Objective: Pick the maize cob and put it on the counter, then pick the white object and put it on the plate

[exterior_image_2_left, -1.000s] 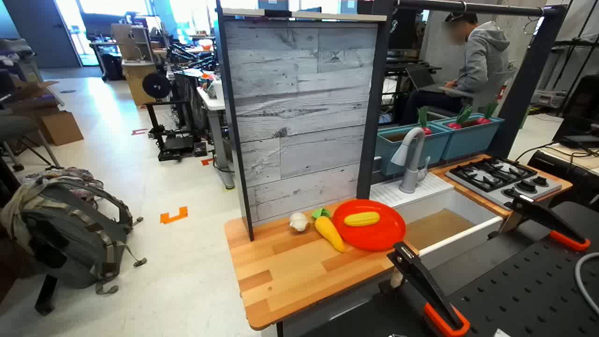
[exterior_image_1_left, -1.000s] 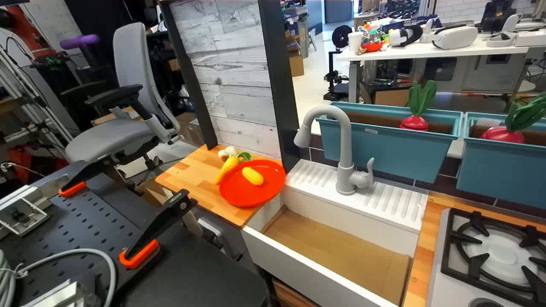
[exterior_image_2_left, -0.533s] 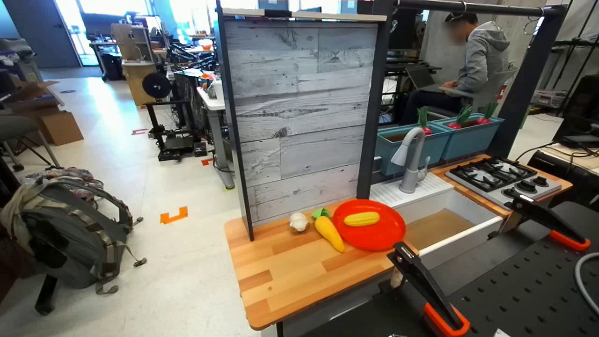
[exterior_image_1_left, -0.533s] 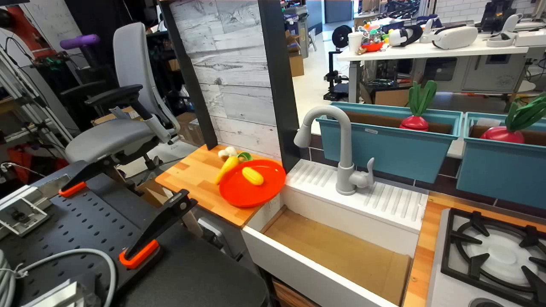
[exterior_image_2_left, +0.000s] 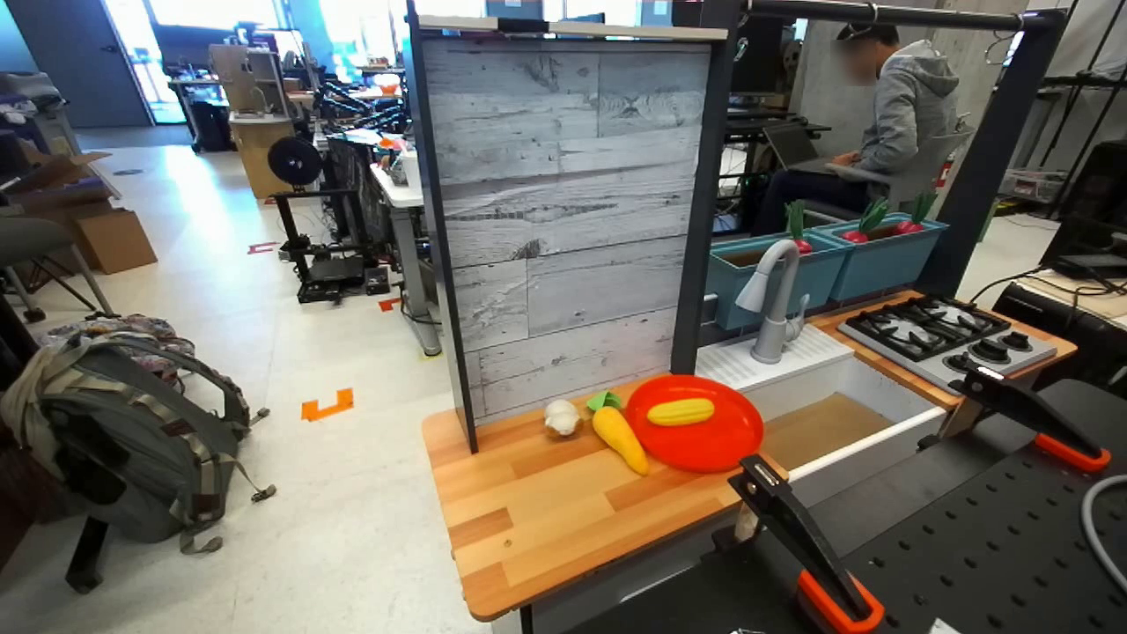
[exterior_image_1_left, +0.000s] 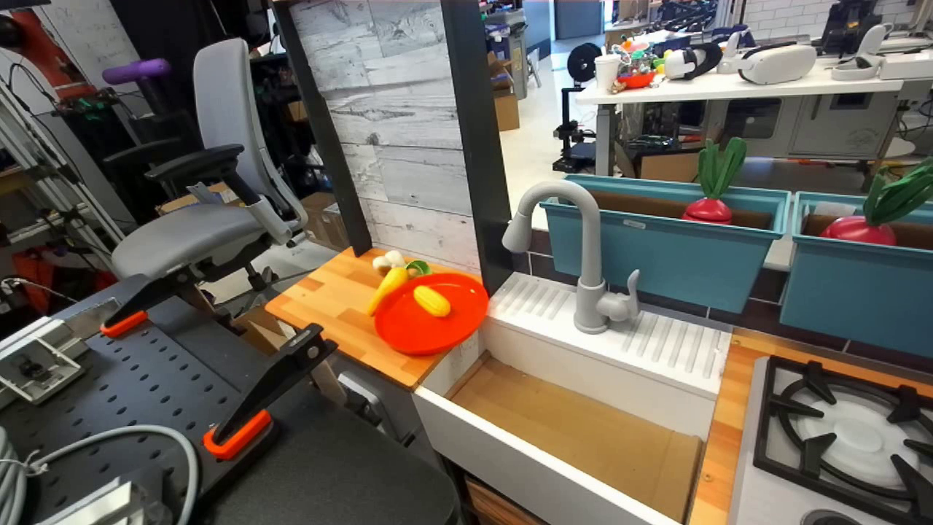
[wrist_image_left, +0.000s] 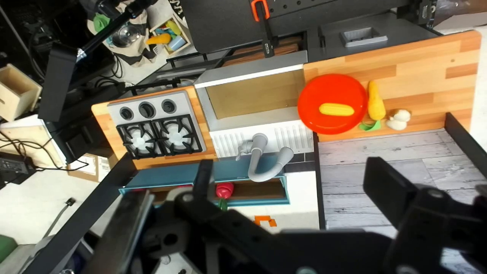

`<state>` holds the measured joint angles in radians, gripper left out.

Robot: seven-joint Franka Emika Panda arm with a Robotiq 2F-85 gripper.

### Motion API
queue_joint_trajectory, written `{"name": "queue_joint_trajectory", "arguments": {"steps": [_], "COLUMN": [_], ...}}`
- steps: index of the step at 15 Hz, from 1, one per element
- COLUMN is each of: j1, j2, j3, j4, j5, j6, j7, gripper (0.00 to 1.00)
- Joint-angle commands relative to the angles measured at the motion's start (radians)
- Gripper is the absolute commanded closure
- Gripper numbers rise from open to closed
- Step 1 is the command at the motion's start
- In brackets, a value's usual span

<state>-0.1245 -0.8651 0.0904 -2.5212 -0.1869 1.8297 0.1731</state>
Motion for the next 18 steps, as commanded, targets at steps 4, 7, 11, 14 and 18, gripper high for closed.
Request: {"name": "queue_joint_trajectory", "arguments": {"steps": [4, 7, 11, 14, 18], "j1": [0.054, 0.083, 0.129, 0.154, 0.153], "j2": [0.178, 0.287, 0.465, 0.597, 0.776], "j3": [0.004, -0.001, -0.045, -0.089, -0.118], "j4": [0.028, 0.024, 0.049, 0.091, 0.186], "j5": [-0.042, -0.069, -0.060, -0.015, 0.019], "j6": [0.079, 0.211, 0.350, 0.408, 0.385], "j7": [-0.073, -0.116, -0.284, -0.451, -0.634], "gripper": [0.00, 0.00, 0.00, 0.00, 0.00]}}
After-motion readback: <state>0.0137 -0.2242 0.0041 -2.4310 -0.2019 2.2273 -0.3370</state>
